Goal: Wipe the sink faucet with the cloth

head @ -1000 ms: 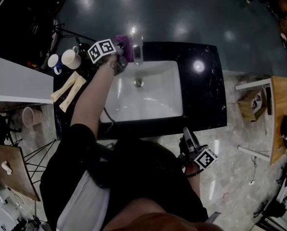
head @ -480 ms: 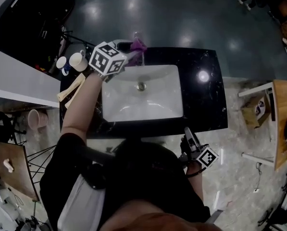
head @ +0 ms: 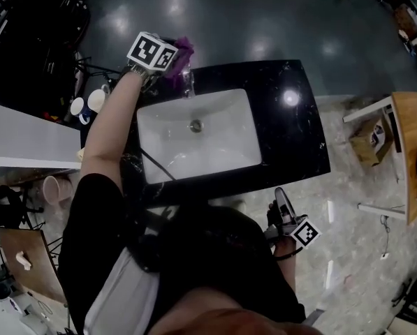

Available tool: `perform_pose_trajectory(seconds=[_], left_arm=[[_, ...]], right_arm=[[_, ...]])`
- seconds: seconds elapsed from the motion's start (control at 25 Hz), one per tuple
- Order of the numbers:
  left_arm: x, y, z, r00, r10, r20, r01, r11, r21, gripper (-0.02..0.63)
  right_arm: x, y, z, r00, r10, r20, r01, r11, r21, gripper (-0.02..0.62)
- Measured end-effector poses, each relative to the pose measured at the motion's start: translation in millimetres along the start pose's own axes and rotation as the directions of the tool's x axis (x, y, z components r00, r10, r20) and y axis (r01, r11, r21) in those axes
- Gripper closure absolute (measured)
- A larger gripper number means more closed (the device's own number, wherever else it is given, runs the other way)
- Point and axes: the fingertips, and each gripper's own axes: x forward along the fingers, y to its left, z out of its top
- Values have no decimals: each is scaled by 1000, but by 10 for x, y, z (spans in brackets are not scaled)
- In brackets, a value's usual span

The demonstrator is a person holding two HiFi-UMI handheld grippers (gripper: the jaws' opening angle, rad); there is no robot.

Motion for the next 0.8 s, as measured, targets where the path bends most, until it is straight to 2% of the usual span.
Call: perform_pose_trajectory(seconds=[0.12,0.24,0.48,0.6,0.8], left_arm=[[85,192,45,1000,27,-14,-28,999,-18,492],[63,139,50,1000,22,-11,-22,1000,6,493],[-352,-542,-132,994,-108,25,106,992,63,493],[-548,-958,-434,986,-166,-14,166,980,111,492],[-405,-1156,-884,986,-144,-85,155,978,140,492]], right_arm=[[-5,-44,-15,1000,-16,14,16,1000,20,583],[44,-66,-5,1000,-17,2,17,1000,20,583],[225,-3,-30,998,27,-63,-26,1000,14,583],[310,31,-46,994,57,-96,-58,998,-2,583],[319,63,-101,991,70,-117,-70,998,1,583]])
